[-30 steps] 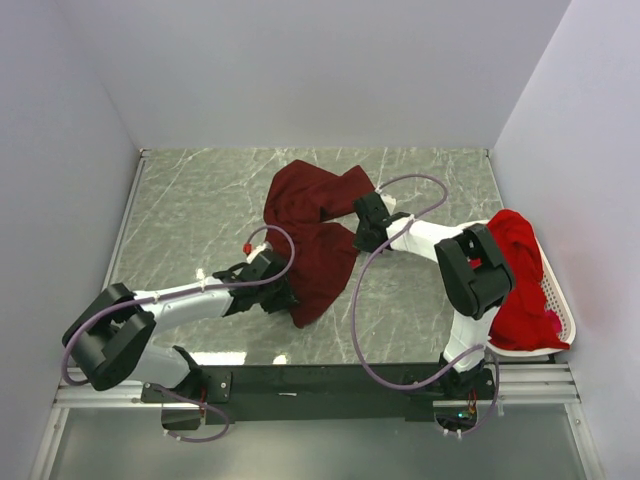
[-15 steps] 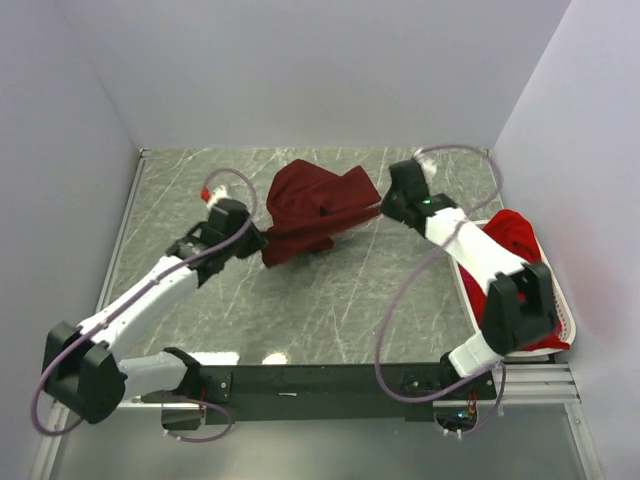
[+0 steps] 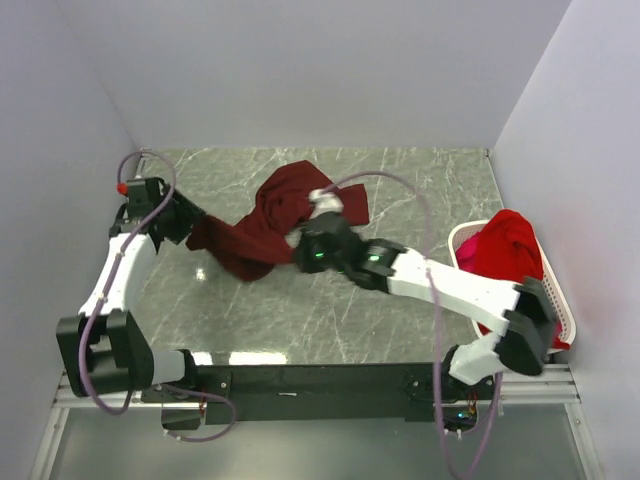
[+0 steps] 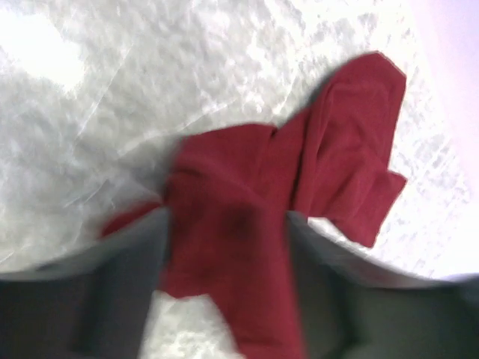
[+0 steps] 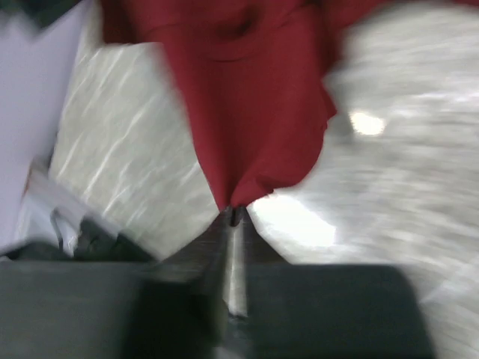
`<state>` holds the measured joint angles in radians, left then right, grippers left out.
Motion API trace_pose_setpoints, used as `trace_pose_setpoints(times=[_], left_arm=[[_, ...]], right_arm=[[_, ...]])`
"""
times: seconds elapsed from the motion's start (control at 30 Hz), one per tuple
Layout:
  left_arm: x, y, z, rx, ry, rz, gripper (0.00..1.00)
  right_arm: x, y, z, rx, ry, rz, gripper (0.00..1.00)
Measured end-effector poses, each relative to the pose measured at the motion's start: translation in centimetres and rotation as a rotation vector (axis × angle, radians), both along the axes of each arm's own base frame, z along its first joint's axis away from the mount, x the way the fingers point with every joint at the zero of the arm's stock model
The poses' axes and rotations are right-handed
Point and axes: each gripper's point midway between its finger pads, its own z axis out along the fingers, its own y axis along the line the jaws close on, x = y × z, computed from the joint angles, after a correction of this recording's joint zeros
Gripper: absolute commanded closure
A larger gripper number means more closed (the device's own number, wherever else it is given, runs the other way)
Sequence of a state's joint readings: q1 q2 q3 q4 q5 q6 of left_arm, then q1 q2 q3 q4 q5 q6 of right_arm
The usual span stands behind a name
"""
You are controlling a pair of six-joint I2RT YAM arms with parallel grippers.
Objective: Fold and stack the t-shirts
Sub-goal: Flatten the tshirt out
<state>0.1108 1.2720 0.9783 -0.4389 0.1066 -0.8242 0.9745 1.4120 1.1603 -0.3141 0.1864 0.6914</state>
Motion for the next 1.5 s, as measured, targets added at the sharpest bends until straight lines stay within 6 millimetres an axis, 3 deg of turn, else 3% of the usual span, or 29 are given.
trace_pose_setpoints(times=[0.03, 0.1, 0.2, 0.33, 0.4, 0.47, 0.53, 0.67, 0.73, 0.87, 0.93, 1.03, 1.13, 1.2, 1.27, 1.43, 1.5], left_arm=[[0.5, 0.5, 0.0, -0.01, 0.007, 0.01, 0.15], [1.3, 0.8, 0.3, -0.013, 0.001, 0.001, 0.01], [1.0, 0.3, 1.4, -0.014, -0.031, -0.018, 0.05], [-0.8, -0.1, 3.5, 0.009, -0.095, -0.022, 0.24], [-2.5, -0.6, 3.1, 0.017, -0.106, -0.021, 0.29], [-4.1, -1.4, 1.9, 0.013, -0.087, -0.025, 0.31], [-6.0, -3.1, -0.3, 0.0, -0.033, -0.051, 0.35], [-9.8, -8.2, -4.6, -0.034, 0.085, -0.168, 0.36], [-11.4, -9.8, -6.1, -0.034, 0.138, -0.204, 0.32], [-12.7, -9.8, -7.7, -0.024, 0.189, -0.173, 0.21], [-12.4, -9.4, -7.6, -0.011, 0.182, -0.15, 0.21], [-12.1, -9.1, -7.7, 0.004, 0.183, -0.141, 0.28], [-11.7, -9.9, -7.8, -0.016, 0.177, -0.165, 0.3], [-12.0, -11.0, -8.0, -0.028, 0.174, -0.203, 0.31], [-12.8, -12.5, -8.6, -0.041, 0.183, -0.254, 0.31], [-16.2, -15.8, -11.2, -0.019, 0.268, -0.368, 0.28], [-17.2, -16.8, -11.9, 0.01, 0.29, -0.405, 0.26]], right_arm=[[-0.7, 1.8, -0.3, -0.003, 0.011, 0.046, 0.56], [-1.3, 5.5, -0.5, 0.013, 0.019, 0.132, 0.36], [-0.5, 7.2, -1.6, -0.017, 0.009, 0.173, 0.31], [2.7, 5.0, -1.6, -0.027, 0.008, 0.114, 0.35], [5.6, 2.6, -1.4, -0.022, 0.006, 0.035, 0.35], [8.4, -0.6, -1.8, -0.059, -0.001, -0.068, 0.36], [9.7, -2.6, -2.4, -0.099, -0.001, -0.12, 0.36], [10.0, -3.4, -3.6, -0.139, 0.017, -0.118, 0.38], [10.1, -3.5, -4.7, -0.154, 0.038, -0.101, 0.38], [8.9, -2.9, -6.7, -0.211, 0.067, -0.06, 0.37], [7.0, -1.2, -7.3, -0.227, 0.065, -0.009, 0.37], [2.5, 1.7, -8.8, -0.252, 0.07, 0.097, 0.37], [-0.1, 1.9, -11.3, -0.298, 0.111, 0.139, 0.38], [0.9, -0.1, -12.9, -0.309, 0.157, 0.088, 0.39], [4.0, -4.0, -14.1, -0.312, 0.209, -0.037, 0.39], [12.6, -14.2, -14.0, -0.308, 0.251, -0.396, 0.44], [14.9, -15.9, -14.1, -0.315, 0.267, -0.464, 0.45]])
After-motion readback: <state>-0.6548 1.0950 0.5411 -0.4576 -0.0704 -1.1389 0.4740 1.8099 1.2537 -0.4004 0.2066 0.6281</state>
